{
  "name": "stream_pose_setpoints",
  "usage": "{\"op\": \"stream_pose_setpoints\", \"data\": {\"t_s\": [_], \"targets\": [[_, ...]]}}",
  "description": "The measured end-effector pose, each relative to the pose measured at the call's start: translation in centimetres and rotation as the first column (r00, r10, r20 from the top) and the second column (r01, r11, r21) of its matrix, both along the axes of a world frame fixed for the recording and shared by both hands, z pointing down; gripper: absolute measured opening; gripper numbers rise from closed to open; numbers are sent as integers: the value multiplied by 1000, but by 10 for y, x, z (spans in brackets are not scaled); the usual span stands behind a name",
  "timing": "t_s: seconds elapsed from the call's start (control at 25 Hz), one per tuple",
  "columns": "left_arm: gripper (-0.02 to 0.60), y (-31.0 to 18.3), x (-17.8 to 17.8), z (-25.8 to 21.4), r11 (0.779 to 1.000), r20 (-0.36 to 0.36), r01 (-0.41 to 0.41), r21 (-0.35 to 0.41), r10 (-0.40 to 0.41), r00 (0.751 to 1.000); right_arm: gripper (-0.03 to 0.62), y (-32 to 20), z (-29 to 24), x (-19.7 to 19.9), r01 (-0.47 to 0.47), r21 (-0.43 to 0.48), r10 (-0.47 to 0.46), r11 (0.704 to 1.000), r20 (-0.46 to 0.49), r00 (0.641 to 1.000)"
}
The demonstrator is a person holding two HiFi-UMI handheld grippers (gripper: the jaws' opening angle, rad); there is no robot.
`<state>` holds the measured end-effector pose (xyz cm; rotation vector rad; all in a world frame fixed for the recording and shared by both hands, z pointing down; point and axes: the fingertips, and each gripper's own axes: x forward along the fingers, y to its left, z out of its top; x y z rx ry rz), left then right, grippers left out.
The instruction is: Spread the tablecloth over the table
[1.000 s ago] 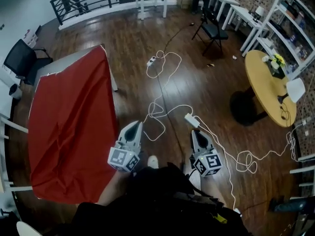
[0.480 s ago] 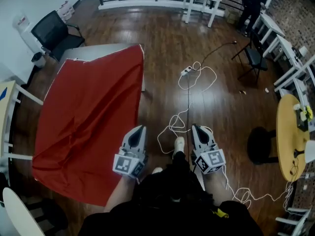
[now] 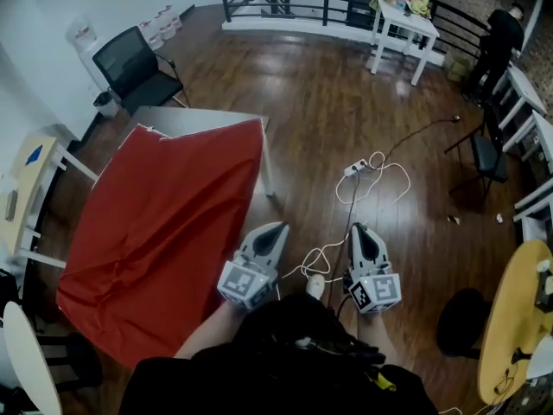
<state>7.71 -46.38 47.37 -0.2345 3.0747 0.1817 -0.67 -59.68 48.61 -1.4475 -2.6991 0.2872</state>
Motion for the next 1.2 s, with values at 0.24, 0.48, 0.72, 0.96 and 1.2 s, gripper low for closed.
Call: {"op": "stream_pose_setpoints", "data": {"t_s": [0.24, 0.48, 0.72, 0.96, 1.2], "targets": [[-5, -23, -117, -23, 1000, 40, 6, 15, -7, 999, 5, -80, -1, -122, -169, -72, 167, 983, -32, 985], [-5, 2, -188, -7, 1000, -24, 24, 19, -23, 999, 5, -112, 30, -198, -300, -72, 291, 951, -111, 950], [-5, 34, -287, 11, 1000, -13, -7, -29, 7, 1000, 5, -50, 32, -269, -241, 0, 240, 971, -58, 969], [-5, 94, -422, 7, 996, 44, -82, -38, 84, 996, 5, 54, 29, -391, -201, 44, 202, 979, -34, 979], [-5, 188, -522, -23, 995, 97, -80, -60, 86, 992, 5, 182, -4, -491, -130, 20, 130, 991, -4, 991]]}}
